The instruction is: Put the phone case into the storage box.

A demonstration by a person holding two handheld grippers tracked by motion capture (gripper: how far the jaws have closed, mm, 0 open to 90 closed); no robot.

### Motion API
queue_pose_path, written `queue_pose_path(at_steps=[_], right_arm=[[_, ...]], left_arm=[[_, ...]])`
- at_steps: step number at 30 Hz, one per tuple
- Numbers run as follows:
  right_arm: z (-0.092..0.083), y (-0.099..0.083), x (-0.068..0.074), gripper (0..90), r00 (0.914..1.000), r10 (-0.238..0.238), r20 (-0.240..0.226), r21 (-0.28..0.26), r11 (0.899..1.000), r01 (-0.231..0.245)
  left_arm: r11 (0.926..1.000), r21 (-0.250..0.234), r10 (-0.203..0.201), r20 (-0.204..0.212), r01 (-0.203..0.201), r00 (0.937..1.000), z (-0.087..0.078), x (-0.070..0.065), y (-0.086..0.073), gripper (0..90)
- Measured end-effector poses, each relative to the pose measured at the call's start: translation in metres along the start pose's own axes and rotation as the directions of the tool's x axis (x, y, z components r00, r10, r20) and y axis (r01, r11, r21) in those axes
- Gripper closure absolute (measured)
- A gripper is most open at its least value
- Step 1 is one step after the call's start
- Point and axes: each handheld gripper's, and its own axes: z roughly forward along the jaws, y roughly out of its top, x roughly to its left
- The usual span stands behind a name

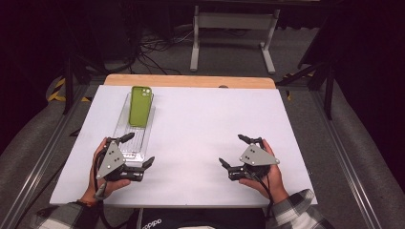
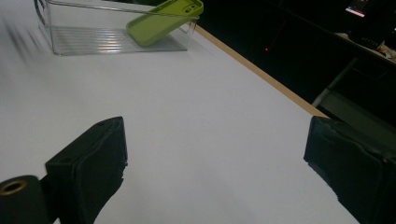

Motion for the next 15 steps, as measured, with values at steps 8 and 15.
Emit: queue_pose_path(at_steps=[8, 15], right_arm=[[-0.006, -0.008, 0.001, 6.8, 0.9999, 0.011, 0.002, 0.015, 1.0, -0.011], [-0.008, -0.013, -0.002, 6.8, 1.0, 0.0, 0.008, 0.033, 0.999, 0.0]], left_arm=[[0.999, 0.045, 0.002, -0.008, -0.002, 1.0, -0.003, -0.001, -0.012, 5.1], [0.9952, 0.072, -0.066, -0.013, 0.067, 0.9977, -0.01, -0.001, -0.029, 5.7]])
